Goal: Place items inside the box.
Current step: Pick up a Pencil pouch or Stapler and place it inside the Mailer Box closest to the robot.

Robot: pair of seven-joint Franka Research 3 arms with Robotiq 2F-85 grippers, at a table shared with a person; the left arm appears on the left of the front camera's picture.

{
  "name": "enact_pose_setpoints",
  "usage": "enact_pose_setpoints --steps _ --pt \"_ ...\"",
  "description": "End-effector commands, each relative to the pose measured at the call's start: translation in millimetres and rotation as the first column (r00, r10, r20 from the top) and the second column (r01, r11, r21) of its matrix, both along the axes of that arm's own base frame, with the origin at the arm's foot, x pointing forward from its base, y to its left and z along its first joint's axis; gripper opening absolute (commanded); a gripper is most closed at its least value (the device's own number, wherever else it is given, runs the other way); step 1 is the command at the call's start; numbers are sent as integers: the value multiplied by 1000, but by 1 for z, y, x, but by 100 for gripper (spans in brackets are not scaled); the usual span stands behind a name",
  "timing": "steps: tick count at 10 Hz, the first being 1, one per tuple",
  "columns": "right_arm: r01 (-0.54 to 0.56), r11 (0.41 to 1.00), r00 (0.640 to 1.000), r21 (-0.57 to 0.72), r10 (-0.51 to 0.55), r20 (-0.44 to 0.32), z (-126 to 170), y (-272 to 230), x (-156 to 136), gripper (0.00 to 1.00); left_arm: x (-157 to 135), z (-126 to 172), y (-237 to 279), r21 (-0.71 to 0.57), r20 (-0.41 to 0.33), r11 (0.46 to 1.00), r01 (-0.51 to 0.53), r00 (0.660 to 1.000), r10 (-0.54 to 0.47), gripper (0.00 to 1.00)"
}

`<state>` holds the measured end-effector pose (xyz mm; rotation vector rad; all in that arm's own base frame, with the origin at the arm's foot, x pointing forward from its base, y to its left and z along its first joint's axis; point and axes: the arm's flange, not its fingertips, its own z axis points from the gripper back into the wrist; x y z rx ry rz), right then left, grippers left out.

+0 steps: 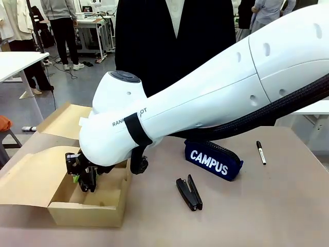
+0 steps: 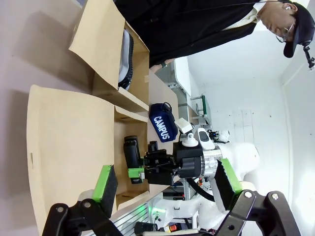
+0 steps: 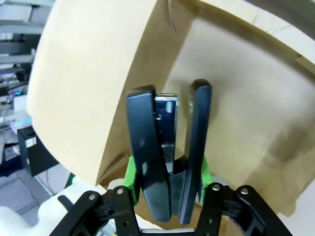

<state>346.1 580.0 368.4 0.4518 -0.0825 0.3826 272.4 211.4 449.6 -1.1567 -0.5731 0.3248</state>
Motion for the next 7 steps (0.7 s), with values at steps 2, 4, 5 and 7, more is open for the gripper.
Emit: enact_pose_setpoints --steps 2,4,5,7 --pt "42 999 999 13 -42 -24 6 -6 1 100 -1 0 -2 -7 28 1000 3 1000 -2 100" --pt "47 998 998 37 -45 -42 8 -12 0 100 -1 0 -2 -7 28 1000 3 1000 -2 100" --pt "61 998 998 23 -60 -31 7 -15 0 100 -1 0 -2 -7 28 1000 3 1000 -2 100" --pt "61 997 997 37 -59 -46 9 -20 -1 100 -1 0 -2 -7 28 1000 3 1000 -2 100"
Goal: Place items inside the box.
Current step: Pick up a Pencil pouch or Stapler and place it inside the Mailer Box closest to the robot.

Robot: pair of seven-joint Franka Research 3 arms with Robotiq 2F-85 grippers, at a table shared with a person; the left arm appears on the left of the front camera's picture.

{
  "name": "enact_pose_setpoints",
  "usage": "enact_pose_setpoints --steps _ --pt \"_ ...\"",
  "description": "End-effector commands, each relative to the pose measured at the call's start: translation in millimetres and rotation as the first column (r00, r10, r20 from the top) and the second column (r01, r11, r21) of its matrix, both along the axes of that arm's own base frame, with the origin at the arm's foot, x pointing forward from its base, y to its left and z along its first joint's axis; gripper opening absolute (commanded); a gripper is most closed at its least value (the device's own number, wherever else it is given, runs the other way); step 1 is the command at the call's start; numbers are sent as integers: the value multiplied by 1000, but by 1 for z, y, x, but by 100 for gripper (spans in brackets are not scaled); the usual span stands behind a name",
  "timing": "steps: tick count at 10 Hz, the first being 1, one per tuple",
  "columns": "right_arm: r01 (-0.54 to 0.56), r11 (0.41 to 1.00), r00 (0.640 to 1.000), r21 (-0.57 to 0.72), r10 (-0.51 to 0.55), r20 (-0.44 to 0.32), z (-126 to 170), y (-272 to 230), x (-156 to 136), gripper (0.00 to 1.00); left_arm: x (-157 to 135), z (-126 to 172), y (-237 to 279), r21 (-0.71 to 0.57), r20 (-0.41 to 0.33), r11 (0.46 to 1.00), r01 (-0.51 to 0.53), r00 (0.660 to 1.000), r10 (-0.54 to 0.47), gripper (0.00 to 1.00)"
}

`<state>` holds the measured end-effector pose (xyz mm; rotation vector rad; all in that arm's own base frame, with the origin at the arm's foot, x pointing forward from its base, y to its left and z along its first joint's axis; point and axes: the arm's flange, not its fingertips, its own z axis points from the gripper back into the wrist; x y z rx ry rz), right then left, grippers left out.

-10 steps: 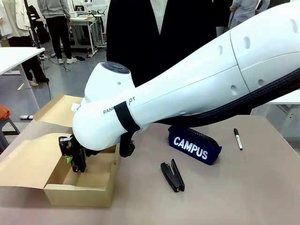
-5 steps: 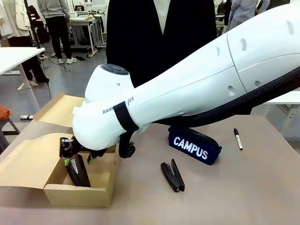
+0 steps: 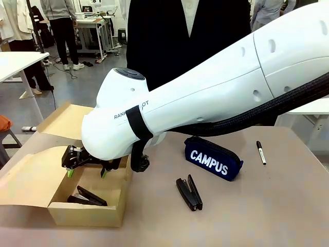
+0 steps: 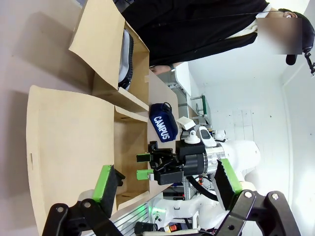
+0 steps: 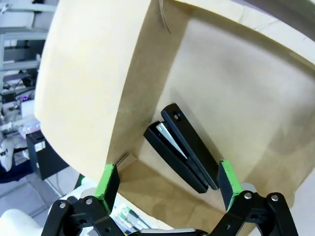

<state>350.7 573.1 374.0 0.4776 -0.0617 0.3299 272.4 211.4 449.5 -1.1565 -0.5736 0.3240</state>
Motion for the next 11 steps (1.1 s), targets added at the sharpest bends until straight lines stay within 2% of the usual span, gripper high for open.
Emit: enact_pose_setpoints --steps 1,3,4,5,7,8,9,10,11 --pt "20 999 1000 28 -20 -8 7 -17 -6 100 -1 0 -2 -7 27 1000 2 1000 -2 100" --pt "-10 993 999 116 15 -46 29 -40 -11 100 -1 0 -2 -7 27 1000 2 1000 -2 100" --pt "-76 979 994 189 89 -64 52 -73 -16 100 -1 0 -2 -7 27 1000 2 1000 -2 100" --pt "-122 960 981 251 155 -120 74 -123 -18 100 -1 0 -2 -7 27 1000 2 1000 -2 100" --pt "-56 916 984 397 119 -135 95 -240 -21 100 -1 0 -2 -7 27 1000 2 1000 -2 100" --pt "-24 893 988 450 90 -125 97 -272 -32 100 -1 0 -2 -7 27 1000 2 1000 -2 100" --pt "-47 847 992 530 103 -76 97 -282 -43 100 -1 0 -2 -7 27 1000 2 1000 -2 100" --pt "-64 912 991 405 105 -81 116 -172 2 100 -1 0 -2 -7 27 1000 2 1000 -2 100" --pt "-45 861 992 506 97 -78 127 -230 -3 100 -1 0 -2 -7 27 1000 2 1000 -2 100"
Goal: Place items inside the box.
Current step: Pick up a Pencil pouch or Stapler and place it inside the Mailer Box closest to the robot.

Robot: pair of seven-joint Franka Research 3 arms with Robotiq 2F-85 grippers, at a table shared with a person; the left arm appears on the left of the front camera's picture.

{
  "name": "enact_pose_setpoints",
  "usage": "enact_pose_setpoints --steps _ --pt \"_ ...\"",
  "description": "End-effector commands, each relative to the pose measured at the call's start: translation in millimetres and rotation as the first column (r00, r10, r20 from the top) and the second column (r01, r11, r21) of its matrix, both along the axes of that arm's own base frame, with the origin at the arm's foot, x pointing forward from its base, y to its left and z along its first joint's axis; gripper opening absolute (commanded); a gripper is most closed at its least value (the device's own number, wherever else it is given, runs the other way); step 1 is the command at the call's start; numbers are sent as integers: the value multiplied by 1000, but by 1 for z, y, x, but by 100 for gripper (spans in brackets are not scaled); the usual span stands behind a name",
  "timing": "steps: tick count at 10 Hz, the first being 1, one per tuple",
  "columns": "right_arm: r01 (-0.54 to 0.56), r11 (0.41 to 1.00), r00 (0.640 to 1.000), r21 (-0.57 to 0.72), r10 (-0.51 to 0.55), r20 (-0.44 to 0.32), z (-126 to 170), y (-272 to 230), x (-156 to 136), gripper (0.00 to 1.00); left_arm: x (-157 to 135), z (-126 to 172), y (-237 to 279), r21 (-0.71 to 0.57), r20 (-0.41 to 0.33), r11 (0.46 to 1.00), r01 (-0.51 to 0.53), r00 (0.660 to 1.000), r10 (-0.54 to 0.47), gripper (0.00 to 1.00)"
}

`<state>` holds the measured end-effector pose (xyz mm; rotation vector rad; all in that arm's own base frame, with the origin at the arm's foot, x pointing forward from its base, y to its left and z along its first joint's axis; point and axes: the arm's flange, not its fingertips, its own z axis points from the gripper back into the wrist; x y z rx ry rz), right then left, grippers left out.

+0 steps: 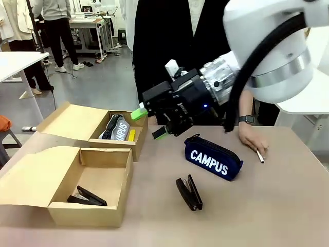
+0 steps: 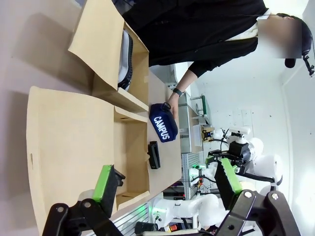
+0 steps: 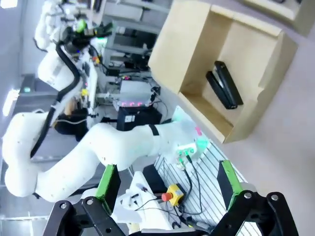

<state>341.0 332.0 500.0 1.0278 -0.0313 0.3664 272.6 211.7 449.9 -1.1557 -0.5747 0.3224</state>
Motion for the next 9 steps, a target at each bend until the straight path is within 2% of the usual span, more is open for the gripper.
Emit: enact_pose_setpoints --steps 1,4,6,7,8,9 --pt "-53 995 999 -80 52 -17 -4 31 11 100 -1 -1 -2 -8 26 1000 2 1000 -2 100" --pt "-115 986 993 -121 112 -36 -7 53 20 100 -1 -1 -2 -8 26 1000 2 1000 -2 100" --pt "-165 984 985 -72 161 -58 -4 19 17 100 -1 -1 -2 -8 26 1000 2 1000 -2 100" --pt "-134 991 989 25 135 -58 -1 -38 15 100 -1 -1 -2 -8 26 1000 2 1000 -2 100" --pt "-46 984 997 174 57 -60 -10 -108 14 100 -1 -1 -2 -8 26 1000 2 1000 -2 100" --pt "6 931 996 366 29 -89 -32 -176 7 100 -1 -1 -2 -8 26 1000 2 1000 -2 100"
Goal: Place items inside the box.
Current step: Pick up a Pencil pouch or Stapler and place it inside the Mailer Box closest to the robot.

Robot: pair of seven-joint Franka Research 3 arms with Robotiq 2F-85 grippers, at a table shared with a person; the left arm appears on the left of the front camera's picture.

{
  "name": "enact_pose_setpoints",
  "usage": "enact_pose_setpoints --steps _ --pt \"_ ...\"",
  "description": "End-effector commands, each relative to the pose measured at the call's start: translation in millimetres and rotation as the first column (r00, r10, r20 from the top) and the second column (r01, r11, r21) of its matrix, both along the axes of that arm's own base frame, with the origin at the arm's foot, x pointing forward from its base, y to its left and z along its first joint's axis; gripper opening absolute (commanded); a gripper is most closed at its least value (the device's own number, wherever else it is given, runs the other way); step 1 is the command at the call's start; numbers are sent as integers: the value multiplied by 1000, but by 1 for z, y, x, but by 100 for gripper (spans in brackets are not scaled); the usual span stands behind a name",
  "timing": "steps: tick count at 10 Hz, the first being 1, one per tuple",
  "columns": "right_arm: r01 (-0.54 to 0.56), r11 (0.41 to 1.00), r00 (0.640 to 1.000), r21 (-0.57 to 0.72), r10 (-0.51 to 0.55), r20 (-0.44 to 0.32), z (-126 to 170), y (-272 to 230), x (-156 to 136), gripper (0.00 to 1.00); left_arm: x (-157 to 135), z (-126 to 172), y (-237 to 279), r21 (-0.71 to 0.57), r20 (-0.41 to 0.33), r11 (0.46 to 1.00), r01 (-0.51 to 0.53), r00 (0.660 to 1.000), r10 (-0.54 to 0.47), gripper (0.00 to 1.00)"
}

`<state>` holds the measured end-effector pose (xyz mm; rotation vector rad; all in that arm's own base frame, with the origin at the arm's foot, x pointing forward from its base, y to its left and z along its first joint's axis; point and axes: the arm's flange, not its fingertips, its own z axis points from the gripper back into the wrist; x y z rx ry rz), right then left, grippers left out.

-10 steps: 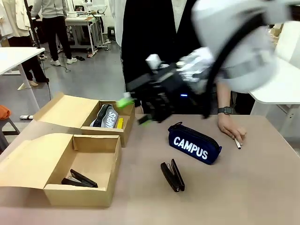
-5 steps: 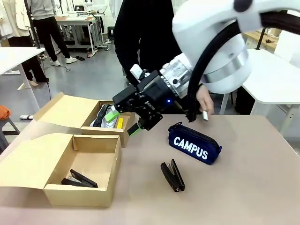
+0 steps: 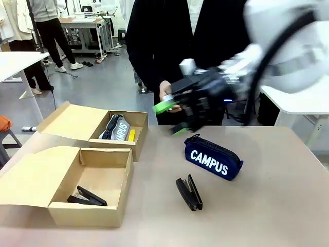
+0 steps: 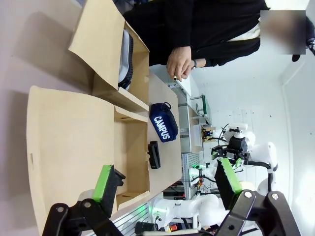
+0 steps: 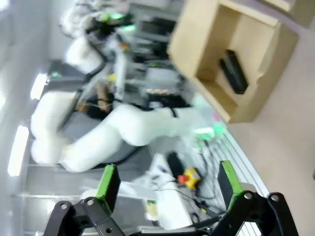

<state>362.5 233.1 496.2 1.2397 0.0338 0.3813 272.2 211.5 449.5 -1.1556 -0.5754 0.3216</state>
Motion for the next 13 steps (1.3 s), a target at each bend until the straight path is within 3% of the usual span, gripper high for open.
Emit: enact_pose_setpoints --steps 1,4,6,7,9,10,11,13 --pt "141 952 989 273 -121 -90 -48 -124 -26 100 -1 0 -2 -9 25 1000 2 1000 -2 100" --pt "439 824 898 359 -391 -201 -107 -227 -65 100 -1 0 -2 -9 25 1000 2 1000 -2 100" --pt "461 763 885 452 -435 -167 -146 -266 -94 100 -1 0 -2 -9 25 1000 2 1000 -2 100" --pt "482 753 871 448 -468 -151 -159 -282 -114 100 -1 0 -2 -9 25 1000 2 1000 -2 100" --pt "472 808 870 354 -492 -37 -169 -300 -162 100 -1 0 -2 -9 25 1000 2 1000 -2 100" --pt "521 799 843 302 -537 -32 -164 -290 -168 100 -1 0 -2 -9 25 1000 2 1000 -2 100" --pt "493 779 865 388 -487 -121 -165 -351 -67 100 -1 0 -2 -9 25 1000 2 1000 -2 100" --pt "493 779 865 388 -487 -121 -165 -351 -67 100 -1 0 -2 -9 25 1000 2 1000 -2 100"
